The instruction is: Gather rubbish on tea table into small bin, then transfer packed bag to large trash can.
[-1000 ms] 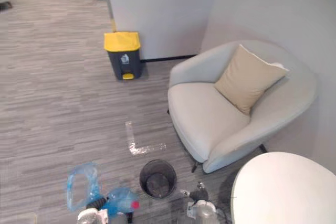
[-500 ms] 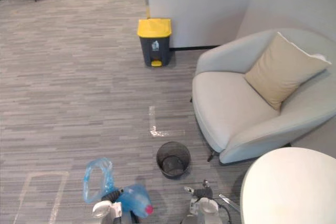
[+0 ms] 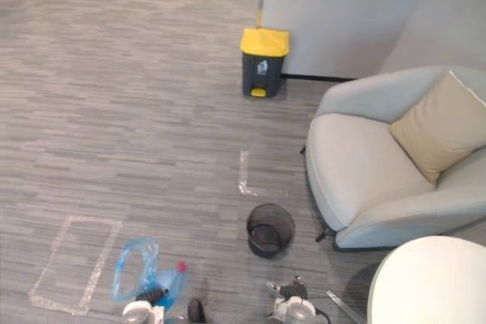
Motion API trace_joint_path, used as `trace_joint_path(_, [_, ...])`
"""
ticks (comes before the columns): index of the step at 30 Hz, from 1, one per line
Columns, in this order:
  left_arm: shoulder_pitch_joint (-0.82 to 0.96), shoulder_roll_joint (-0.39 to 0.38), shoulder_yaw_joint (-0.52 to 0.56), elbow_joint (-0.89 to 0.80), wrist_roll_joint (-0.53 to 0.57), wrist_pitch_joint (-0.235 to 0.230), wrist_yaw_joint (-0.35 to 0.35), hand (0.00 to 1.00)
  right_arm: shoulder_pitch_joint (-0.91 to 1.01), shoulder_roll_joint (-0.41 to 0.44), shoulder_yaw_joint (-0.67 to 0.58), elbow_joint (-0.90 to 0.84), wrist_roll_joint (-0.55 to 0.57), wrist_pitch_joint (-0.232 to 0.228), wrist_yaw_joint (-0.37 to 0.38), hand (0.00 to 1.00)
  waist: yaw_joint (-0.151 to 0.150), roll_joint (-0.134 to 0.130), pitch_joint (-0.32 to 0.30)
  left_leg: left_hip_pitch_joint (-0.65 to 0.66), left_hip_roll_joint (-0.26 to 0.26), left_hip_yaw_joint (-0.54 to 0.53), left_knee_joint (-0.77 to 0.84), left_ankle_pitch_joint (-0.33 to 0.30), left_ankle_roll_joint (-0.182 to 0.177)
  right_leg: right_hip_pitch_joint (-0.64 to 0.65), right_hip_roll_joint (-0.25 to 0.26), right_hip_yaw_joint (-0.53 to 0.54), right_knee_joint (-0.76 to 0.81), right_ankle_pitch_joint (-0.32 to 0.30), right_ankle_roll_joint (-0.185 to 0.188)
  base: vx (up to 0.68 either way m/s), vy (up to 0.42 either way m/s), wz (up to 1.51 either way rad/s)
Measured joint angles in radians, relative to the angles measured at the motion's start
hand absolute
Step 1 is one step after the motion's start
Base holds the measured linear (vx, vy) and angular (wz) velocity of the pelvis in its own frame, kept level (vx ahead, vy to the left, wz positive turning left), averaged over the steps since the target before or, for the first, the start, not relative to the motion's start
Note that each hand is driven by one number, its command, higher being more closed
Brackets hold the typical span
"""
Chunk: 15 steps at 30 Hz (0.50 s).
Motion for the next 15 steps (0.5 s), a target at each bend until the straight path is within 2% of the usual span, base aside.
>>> trace_joint_path(1, [0.004, 0.001, 0.013, -0.005, 0.000, 0.000, 0.000, 1.00, 0.002, 0.000, 0.000, -0.001, -0.002, 0.000, 0.000, 0.00, -0.001, -0.012, 0.003, -0.021, -0.008, -0.006, 0.044, -0.032, 0.001, 0.000, -0.017, 0.000, 0.022, -0.019, 0.021, 0.07, 0.118, 0.34])
trace_joint_path(2, [0.010, -0.001, 0.022, -0.020, 0.000, 0.000, 0.001, 1.00, 0.003, 0.000, 0.001, -0.006, -0.004, 0.001, 0.000, 0.00, 0.000, -0.012, 0.003, -0.048, -0.014, -0.021, 0.116, -0.089, 0.001, 0.008, -0.036, 0.003, 0.073, -0.028, 0.027, 0.14, 0.138, 0.43])
trace_joint_path(3, [0.009, -0.002, 0.030, -0.023, -0.001, -0.001, 0.002, 1.00, 0.000, -0.005, 0.000, -0.008, -0.011, 0.001, 0.001, 0.00, -0.001, -0.016, 0.014, -0.066, -0.023, -0.052, 0.181, -0.137, 0.007, -0.026, -0.056, 0.055, 0.196, -0.007, -0.002, 0.15, 0.159, 0.43])
trace_joint_path(4, [0.010, -0.003, 0.049, -0.022, -0.001, -0.001, 0.002, 1.00, 0.000, -0.005, 0.002, -0.008, -0.019, 0.002, 0.002, 0.00, -0.002, -0.003, 0.022, -0.066, -0.015, -0.066, 0.205, -0.155, 0.016, -0.086, -0.054, 0.120, 0.322, 0.030, -0.037, 0.11, 0.187, 0.55])
trace_joint_path(5, [0.012, -0.014, 0.062, -0.022, -0.004, -0.001, 0.003, 1.00, 0.003, -0.004, 0.000, -0.034, -0.023, 0.001, 0.002, 0.00, -0.006, 0.023, 0.031, -0.062, 0.006, -0.095, 0.223, -0.171, 0.022, -0.165, -0.017, 0.192, 0.455, 0.056, -0.059, 0.10, 0.167, 0.59])
trace_joint_path(6, [0.011, -0.010, 0.064, -0.021, -0.014, 0.002, 0.009, 1.00, 0.002, -0.007, -0.001, -0.043, -0.023, -0.005, 0.001, 0.00, -0.008, 0.025, 0.036, -0.053, 0.024, -0.126, 0.234, -0.185, 0.028, -0.210, 0.042, 0.224, 0.510, -0.006, -0.059, 0.16, 0.145, 0.60])
trace_joint_path(8, [0.010, -0.010, 0.078, -0.021, -0.020, 0.002, 0.019, 1.00, 0.004, 0.010, -0.001, -0.043, -0.023, -0.008, 0.000, 0.00, 0.000, 0.008, 0.033, -0.043, 0.028, -0.145, 0.236, -0.206, 0.031, -0.267, 0.105, 0.213, 0.509, -0.050, -0.065, 0.21, 0.040, 0.41])
trace_joint_path(11, [-0.009, -0.024, 0.081, -0.021, -0.020, 0.004, 0.018, 1.00, 0.009, 0.010, -0.018, -0.046, -0.018, -0.009, 0.001, 0.00, -0.002, 0.001, 0.036, -0.004, -0.011, -0.159, 0.230, -0.250, 0.029, -0.323, 0.157, 0.157, 0.396, -0.057, -0.088, 0.28, 0.005, 0.24])
trace_joint_path(12, [-0.013, -0.031, 0.081, -0.021, -0.020, 0.003, 0.018, 1.00, 0.010, 0.009, -0.029, -0.048, -0.021, -0.009, 0.001, 0.00, -0.005, 0.002, 0.035, 0.002, -0.024, -0.170, 0.232, -0.265, 0.029, -0.322, 0.167, 0.160, 0.368, -0.058, -0.111, 0.31, -0.025, 0.52])
trace_joint_path(13, [-0.021, -0.047, 0.081, -0.021, -0.019, 0.003, 0.017, 1.00, 0.017, 0.011, -0.045, -0.049, -0.020, -0.009, -0.001, 0.00, -0.017, 0.004, 0.033, 0.021, -0.040, -0.196, 0.242, -0.293, 0.030, -0.310, 0.172, 0.160, 0.343, -0.054, -0.154, 0.39, -0.080, 0.81])
trace_joint_path(15, [-0.026, -0.072, 0.081, -0.020, -0.019, 0.002, 0.016, 1.00, 0.037, 0.006, -0.051, -0.051, -0.019, -0.009, -0.001, 0.00, -0.026, 0.011, 0.008, 0.021, -0.035, -0.252, 0.305, -0.348, 0.009, -0.259, 0.189, 0.139, 0.274, -0.042, -0.191, 0.48, -0.108, 0.94])
